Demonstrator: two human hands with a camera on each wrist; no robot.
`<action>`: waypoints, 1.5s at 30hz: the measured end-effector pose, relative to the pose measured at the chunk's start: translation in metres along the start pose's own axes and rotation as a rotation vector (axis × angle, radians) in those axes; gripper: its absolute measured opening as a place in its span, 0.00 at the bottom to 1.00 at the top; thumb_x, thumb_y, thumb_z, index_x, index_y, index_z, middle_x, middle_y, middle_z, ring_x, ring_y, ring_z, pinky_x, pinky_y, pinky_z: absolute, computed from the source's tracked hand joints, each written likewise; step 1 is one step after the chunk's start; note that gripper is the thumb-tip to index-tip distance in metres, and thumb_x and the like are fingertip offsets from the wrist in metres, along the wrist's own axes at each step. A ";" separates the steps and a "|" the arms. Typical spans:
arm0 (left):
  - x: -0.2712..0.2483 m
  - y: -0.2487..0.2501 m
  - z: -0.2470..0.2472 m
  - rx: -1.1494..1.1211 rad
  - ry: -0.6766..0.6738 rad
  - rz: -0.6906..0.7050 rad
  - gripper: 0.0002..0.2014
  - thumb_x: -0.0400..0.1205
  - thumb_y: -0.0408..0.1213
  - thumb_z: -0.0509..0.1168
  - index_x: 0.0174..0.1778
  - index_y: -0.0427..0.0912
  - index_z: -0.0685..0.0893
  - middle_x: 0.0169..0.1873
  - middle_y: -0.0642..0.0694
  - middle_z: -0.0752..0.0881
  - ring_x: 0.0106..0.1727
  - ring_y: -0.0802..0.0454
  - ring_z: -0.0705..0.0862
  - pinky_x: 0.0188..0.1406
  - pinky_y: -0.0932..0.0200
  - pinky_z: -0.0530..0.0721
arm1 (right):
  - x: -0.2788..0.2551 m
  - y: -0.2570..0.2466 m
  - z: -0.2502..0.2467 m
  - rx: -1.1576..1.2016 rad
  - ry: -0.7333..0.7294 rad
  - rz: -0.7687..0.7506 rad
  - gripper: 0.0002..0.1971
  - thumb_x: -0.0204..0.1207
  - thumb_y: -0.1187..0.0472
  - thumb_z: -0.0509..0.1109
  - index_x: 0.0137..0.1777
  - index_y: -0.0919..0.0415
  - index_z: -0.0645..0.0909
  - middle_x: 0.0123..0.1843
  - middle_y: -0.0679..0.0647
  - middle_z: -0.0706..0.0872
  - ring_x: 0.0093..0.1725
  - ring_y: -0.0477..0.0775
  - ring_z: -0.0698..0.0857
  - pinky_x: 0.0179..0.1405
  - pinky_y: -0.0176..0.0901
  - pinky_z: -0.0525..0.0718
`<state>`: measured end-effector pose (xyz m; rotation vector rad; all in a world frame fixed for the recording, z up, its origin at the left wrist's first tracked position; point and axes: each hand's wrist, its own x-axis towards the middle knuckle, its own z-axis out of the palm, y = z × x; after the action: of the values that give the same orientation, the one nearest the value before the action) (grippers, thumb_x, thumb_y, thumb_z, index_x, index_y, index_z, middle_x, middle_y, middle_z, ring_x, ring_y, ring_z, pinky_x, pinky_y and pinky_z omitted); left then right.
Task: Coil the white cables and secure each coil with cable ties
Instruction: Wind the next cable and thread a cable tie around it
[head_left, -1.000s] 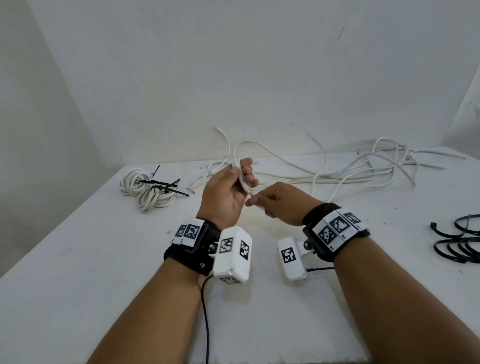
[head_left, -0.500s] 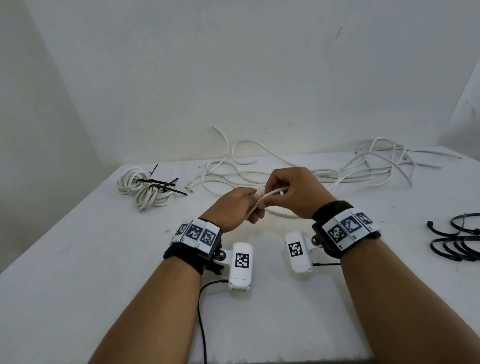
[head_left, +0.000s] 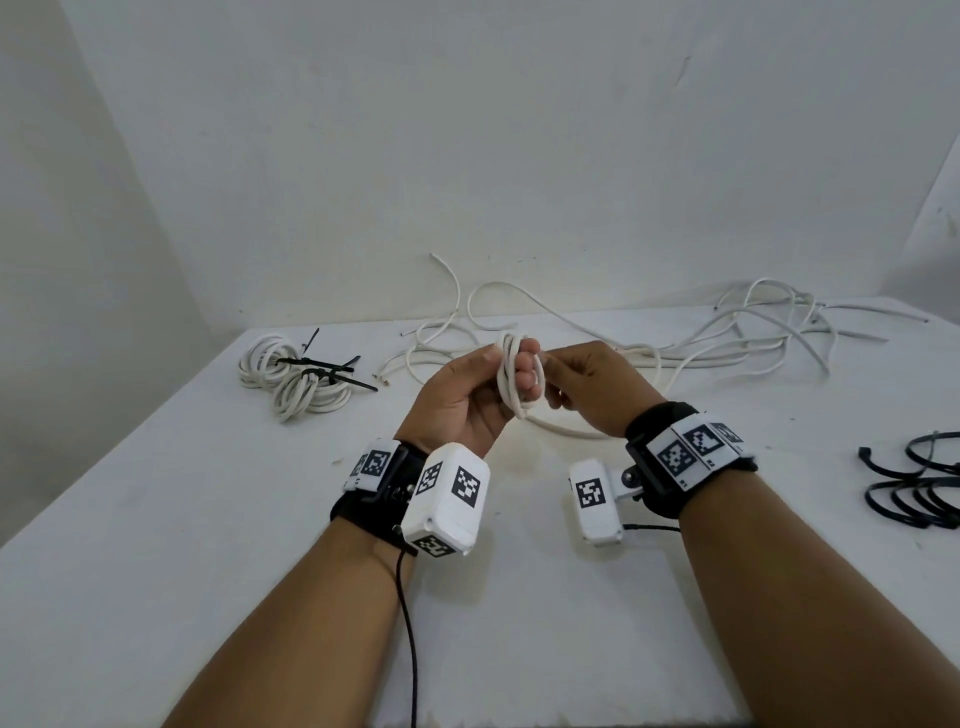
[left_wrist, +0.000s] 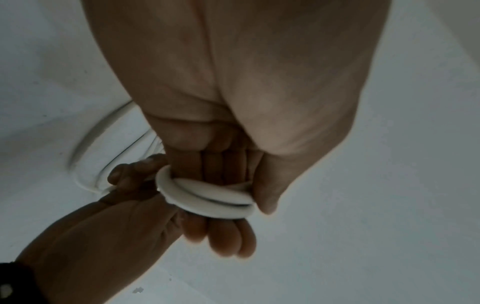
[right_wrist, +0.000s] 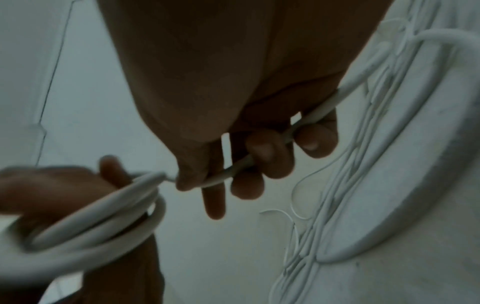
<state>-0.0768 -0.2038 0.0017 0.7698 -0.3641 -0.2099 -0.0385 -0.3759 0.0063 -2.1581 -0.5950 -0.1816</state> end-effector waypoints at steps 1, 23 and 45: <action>0.001 -0.001 0.001 0.002 0.025 0.038 0.14 0.79 0.34 0.62 0.48 0.28 0.90 0.37 0.41 0.88 0.36 0.51 0.88 0.45 0.58 0.88 | 0.001 -0.002 0.001 -0.056 -0.050 0.027 0.25 0.86 0.49 0.61 0.28 0.59 0.78 0.22 0.45 0.77 0.22 0.46 0.72 0.30 0.39 0.73; 0.008 0.001 -0.014 1.453 0.093 -0.097 0.21 0.85 0.43 0.51 0.31 0.40 0.80 0.26 0.47 0.83 0.29 0.52 0.78 0.35 0.58 0.76 | -0.005 -0.012 -0.003 -0.140 -0.014 -0.102 0.10 0.62 0.54 0.86 0.34 0.52 0.86 0.29 0.41 0.86 0.30 0.44 0.81 0.34 0.41 0.80; 0.008 0.008 -0.003 0.111 0.185 0.219 0.07 0.85 0.27 0.57 0.51 0.31 0.80 0.33 0.47 0.85 0.36 0.55 0.84 0.43 0.64 0.84 | -0.004 -0.023 0.008 -0.319 -0.197 -0.043 0.10 0.86 0.58 0.60 0.44 0.55 0.80 0.38 0.48 0.84 0.33 0.40 0.80 0.38 0.41 0.78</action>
<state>-0.0679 -0.1992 0.0072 0.8445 -0.2833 0.0878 -0.0535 -0.3590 0.0161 -2.4925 -0.7674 -0.0920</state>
